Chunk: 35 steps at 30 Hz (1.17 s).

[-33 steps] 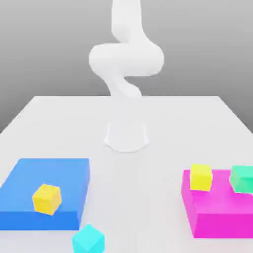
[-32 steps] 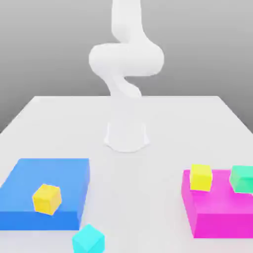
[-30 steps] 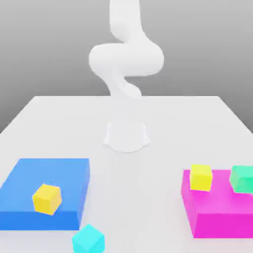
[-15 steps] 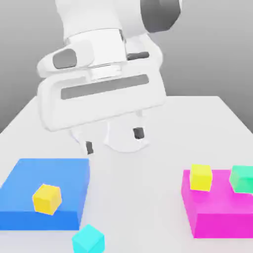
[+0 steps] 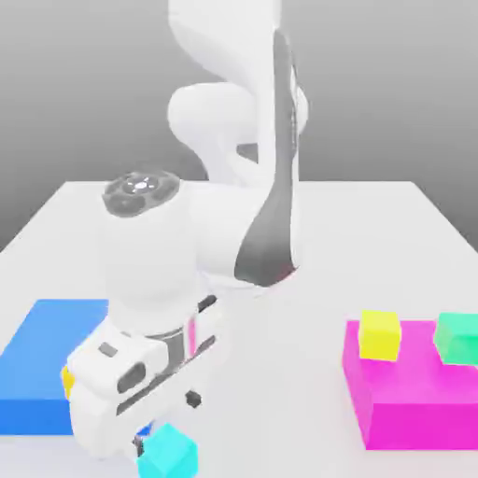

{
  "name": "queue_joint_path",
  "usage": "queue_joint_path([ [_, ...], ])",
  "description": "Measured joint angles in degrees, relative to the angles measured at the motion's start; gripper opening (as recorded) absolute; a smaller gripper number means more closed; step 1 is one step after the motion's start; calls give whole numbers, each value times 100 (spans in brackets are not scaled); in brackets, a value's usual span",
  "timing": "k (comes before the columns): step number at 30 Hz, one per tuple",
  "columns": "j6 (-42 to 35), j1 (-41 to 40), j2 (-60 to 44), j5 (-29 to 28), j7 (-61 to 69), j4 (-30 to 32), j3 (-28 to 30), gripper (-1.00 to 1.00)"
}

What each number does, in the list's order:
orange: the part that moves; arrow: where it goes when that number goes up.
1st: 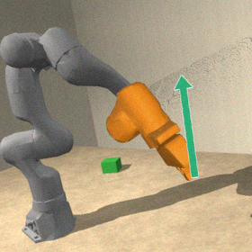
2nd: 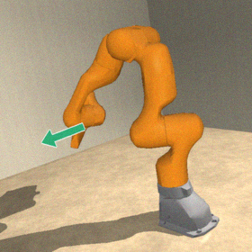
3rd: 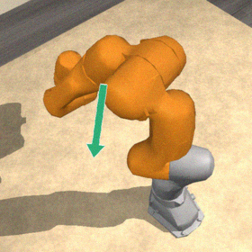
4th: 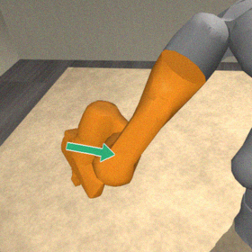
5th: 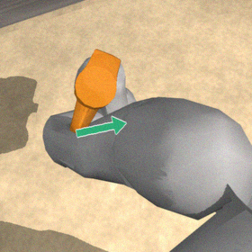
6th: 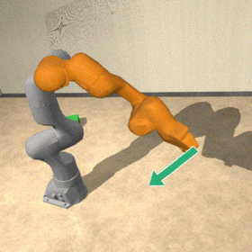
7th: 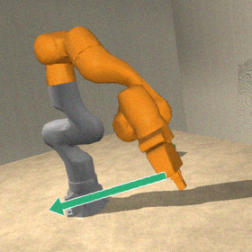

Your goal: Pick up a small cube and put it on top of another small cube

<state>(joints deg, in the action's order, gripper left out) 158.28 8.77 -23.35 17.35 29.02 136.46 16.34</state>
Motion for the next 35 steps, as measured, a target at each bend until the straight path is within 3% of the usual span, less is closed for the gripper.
queue_joint_path([
  [1, 151, -110, -201, 117, 93, -43, -134, 0],
  [2, 249, -183, -330, 192, 151, -71, -223, -100],
  [9, 231, -181, -324, 185, 151, -70, -219, -100],
  [14, -432, 210, 548, -399, -282, 128, 219, -100],
  [22, -1423, 1442, 1658, -967, -577, 288, -784, -100],
  [27, -2155, 3052, 2599, -1563, -887, 347, -1613, -100],
  [30, -1738, 3154, 2351, -1689, -954, 477, -1600, -100],
  [31, -1518, 3137, 2189, -1705, -963, 533, -1601, 100],
  [35, -1518, 3130, 2189, -1705, -963, 533, -1601, 100],
])
